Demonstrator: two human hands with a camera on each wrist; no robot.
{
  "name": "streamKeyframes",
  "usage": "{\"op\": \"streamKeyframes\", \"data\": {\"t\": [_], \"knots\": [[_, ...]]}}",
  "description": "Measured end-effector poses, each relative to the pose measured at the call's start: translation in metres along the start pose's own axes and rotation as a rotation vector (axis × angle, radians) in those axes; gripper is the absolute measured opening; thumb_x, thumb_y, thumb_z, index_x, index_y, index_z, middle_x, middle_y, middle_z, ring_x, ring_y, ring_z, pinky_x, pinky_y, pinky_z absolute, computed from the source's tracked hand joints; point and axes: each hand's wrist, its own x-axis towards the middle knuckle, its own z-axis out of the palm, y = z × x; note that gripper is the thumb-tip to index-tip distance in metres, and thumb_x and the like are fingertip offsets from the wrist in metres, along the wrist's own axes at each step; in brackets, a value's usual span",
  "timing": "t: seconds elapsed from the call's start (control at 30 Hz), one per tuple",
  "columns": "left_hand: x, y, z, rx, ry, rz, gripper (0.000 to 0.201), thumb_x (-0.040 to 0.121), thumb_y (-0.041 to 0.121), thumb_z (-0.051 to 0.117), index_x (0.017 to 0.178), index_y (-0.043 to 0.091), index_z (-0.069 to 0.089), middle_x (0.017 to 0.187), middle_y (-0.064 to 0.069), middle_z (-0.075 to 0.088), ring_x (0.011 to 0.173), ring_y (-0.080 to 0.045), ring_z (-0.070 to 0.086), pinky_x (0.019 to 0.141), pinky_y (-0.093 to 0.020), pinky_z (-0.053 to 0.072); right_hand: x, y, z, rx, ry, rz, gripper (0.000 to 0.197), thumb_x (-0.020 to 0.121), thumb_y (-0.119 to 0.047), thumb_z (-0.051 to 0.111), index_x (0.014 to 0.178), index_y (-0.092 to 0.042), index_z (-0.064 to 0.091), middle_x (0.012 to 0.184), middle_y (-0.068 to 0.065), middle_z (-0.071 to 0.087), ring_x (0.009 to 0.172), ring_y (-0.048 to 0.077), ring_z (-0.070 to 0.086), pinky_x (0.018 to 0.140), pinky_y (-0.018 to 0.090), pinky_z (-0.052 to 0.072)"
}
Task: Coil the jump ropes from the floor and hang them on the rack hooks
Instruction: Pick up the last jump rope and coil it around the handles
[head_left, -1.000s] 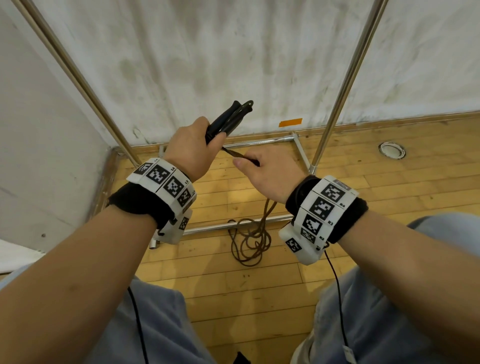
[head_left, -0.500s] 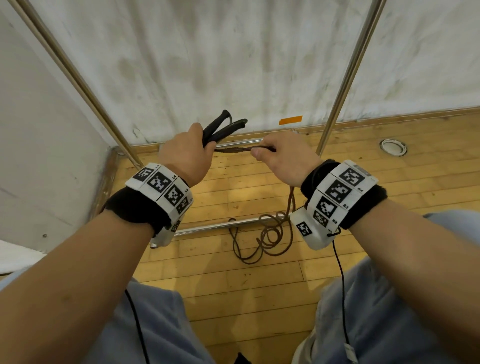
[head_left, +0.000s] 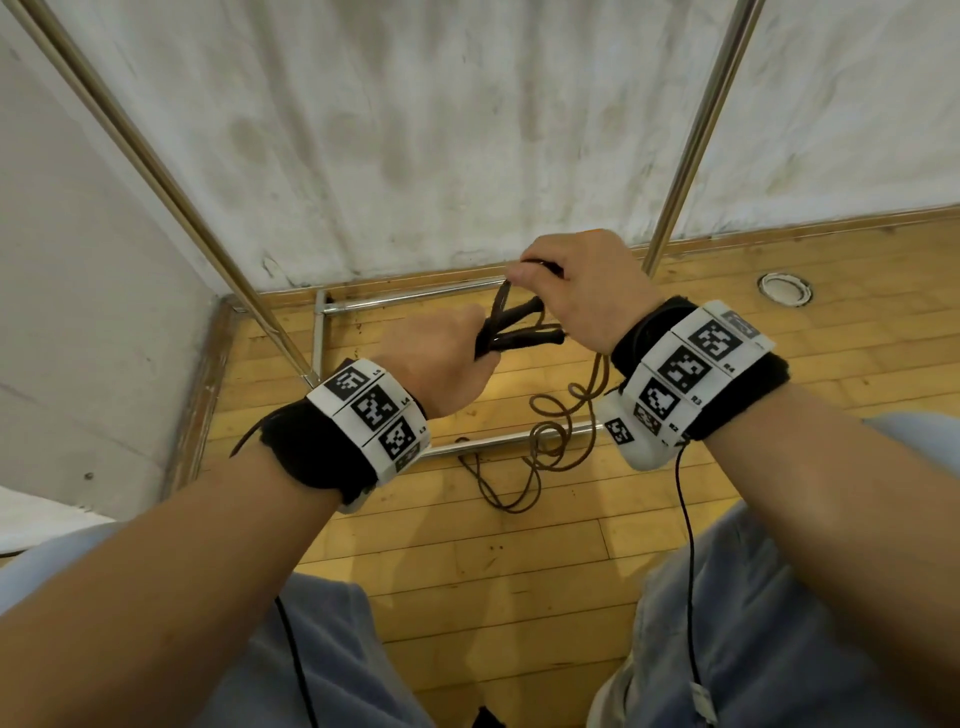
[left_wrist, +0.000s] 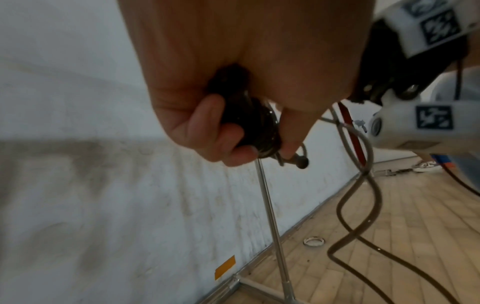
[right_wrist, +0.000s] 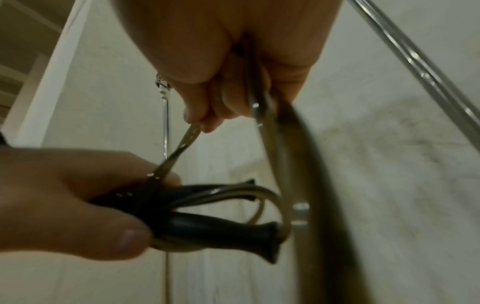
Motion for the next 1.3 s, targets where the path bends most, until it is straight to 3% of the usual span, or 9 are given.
{"op": "streamKeyframes", "data": {"t": [0.1, 0.27, 0.43, 0.57, 0.67, 0.8, 1.07, 1.2, 1.3], "knots": [[-0.004, 0.001, -0.005, 0.005, 0.004, 0.080, 0.015, 0.095, 0.037, 0.050, 0.094, 0.028, 0.038, 0.081, 0.009, 0.049, 0.071, -0.013, 0.049, 0.054, -0.025, 0.032, 0.005, 0.012, -0.005, -0.028, 0.006, 0.055, 0.032, 0.090, -0.046, 0.052, 0.082, -0.019, 0.067, 0.061, -0.011, 0.053, 0.059, 0.008, 0.049, 0.055, 0.023, 0.037], [-0.011, -0.003, -0.015, -0.133, -0.017, 0.194, 0.011, 0.093, 0.036, 0.053, 0.092, 0.027, 0.046, 0.081, 0.007, 0.055, 0.074, -0.016, 0.052, 0.064, -0.031, 0.040, 0.008, 0.023, -0.009, 0.099, -0.089, 0.174, 0.032, 0.085, -0.049, 0.059, 0.062, -0.027, 0.057, 0.053, -0.010, 0.043, 0.049, 0.005, 0.039, 0.052, 0.021, 0.031], [-0.016, -0.002, -0.028, -0.355, 0.106, 0.204, 0.013, 0.092, 0.031, 0.055, 0.095, 0.019, 0.059, 0.069, 0.012, 0.052, 0.065, -0.007, 0.051, 0.057, -0.026, 0.036, 0.012, 0.022, -0.009, 0.365, -0.149, 0.205, 0.019, 0.088, -0.036, 0.060, 0.081, -0.019, 0.063, 0.067, -0.006, 0.059, 0.054, 0.000, 0.052, 0.057, 0.017, 0.044], [-0.017, 0.000, -0.034, -0.481, 0.239, 0.110, 0.010, 0.092, 0.029, 0.056, 0.091, 0.020, 0.052, 0.064, 0.010, 0.050, 0.057, -0.006, 0.048, 0.049, -0.018, 0.033, 0.008, 0.022, 0.003, 0.539, -0.137, 0.269, 0.032, 0.092, -0.005, 0.050, 0.068, -0.023, 0.062, 0.048, -0.013, 0.054, 0.042, 0.006, 0.041, 0.046, 0.024, 0.035], [-0.016, 0.000, -0.036, -0.564, 0.314, 0.020, 0.011, 0.092, 0.031, 0.056, 0.093, 0.022, 0.049, 0.067, 0.008, 0.053, 0.057, -0.006, 0.050, 0.047, -0.012, 0.036, 0.003, 0.013, 0.014, 0.546, -0.159, 0.289, 0.036, 0.093, -0.023, 0.050, 0.058, -0.022, 0.061, 0.042, -0.012, 0.043, 0.042, 0.009, 0.032, 0.045, 0.026, 0.028], [-0.011, -0.001, -0.035, -0.668, 0.375, -0.047, 0.021, 0.091, 0.038, 0.052, 0.102, 0.019, 0.051, 0.078, 0.000, 0.063, 0.072, -0.018, 0.059, 0.062, -0.030, 0.046, -0.010, -0.011, 0.030, 0.453, -0.206, 0.211, 0.051, 0.098, -0.045, 0.036, 0.057, -0.017, 0.051, 0.043, -0.010, 0.042, 0.042, 0.011, 0.037, 0.051, 0.028, 0.033], [0.001, -0.007, -0.034, -0.718, 0.433, -0.160, 0.021, 0.091, 0.037, 0.046, 0.095, 0.017, 0.053, 0.070, 0.005, 0.060, 0.063, -0.011, 0.054, 0.058, -0.025, 0.039, -0.016, -0.022, 0.040, 0.101, -0.205, 0.097, 0.032, 0.097, -0.033, 0.045, 0.070, -0.017, 0.052, 0.057, -0.007, 0.046, 0.053, 0.008, 0.043, 0.051, 0.021, 0.030], [0.002, -0.003, -0.038, -0.694, 0.391, -0.151, 0.021, 0.094, 0.036, 0.047, 0.093, 0.017, 0.055, 0.074, 0.001, 0.063, 0.062, -0.012, 0.055, 0.056, -0.026, 0.040, -0.012, 0.004, 0.041, -0.269, 0.014, 0.103, 0.027, 0.097, -0.031, 0.045, 0.099, -0.013, 0.065, 0.092, 0.004, 0.049, 0.086, 0.021, 0.042, 0.072, 0.031, 0.032], [0.000, 0.011, -0.039, -0.755, 0.328, -0.094, 0.016, 0.095, 0.035, 0.048, 0.085, 0.024, 0.054, 0.065, 0.006, 0.061, 0.051, -0.002, 0.050, 0.051, -0.020, 0.037, -0.003, 0.012, 0.038, -0.261, 0.109, 0.179, 0.029, 0.097, -0.029, 0.045, 0.110, -0.013, 0.065, 0.098, 0.004, 0.043, 0.083, 0.020, 0.040, 0.071, 0.029, 0.032]]}}
